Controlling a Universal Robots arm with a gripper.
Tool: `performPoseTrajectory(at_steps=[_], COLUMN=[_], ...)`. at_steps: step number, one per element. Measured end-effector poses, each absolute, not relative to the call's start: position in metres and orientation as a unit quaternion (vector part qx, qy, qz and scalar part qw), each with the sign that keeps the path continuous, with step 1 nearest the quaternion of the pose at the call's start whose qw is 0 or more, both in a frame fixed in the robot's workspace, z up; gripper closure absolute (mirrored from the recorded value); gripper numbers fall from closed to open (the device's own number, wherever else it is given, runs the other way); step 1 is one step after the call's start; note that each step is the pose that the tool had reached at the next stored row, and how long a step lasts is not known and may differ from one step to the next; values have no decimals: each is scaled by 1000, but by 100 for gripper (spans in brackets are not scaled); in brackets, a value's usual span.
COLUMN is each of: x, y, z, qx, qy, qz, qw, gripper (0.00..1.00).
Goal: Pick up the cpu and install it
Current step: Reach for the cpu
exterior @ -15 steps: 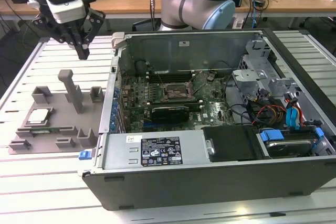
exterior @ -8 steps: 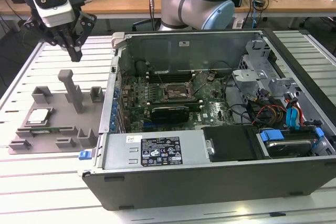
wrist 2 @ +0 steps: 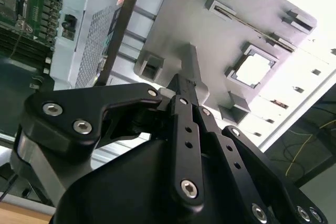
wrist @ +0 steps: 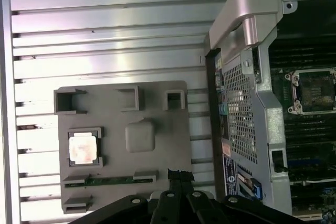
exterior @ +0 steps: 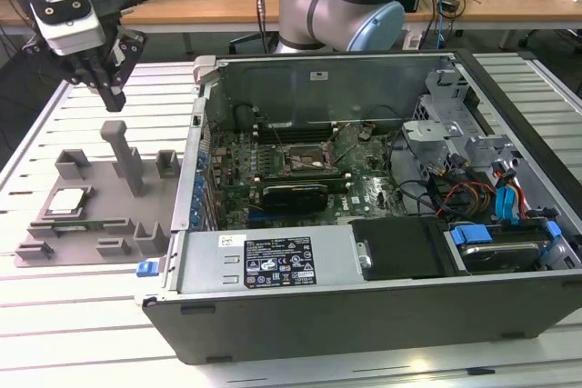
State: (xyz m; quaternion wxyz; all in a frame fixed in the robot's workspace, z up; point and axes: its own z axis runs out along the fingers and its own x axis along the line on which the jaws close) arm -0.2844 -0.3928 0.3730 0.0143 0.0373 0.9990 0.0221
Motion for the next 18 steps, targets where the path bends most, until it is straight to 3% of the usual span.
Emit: performPoseTrajectory(at_steps=[18], x=[-339], y=[-384], z=[362], qx=[37], qy=[999], qz=[22], qw=[14], gripper=[89])
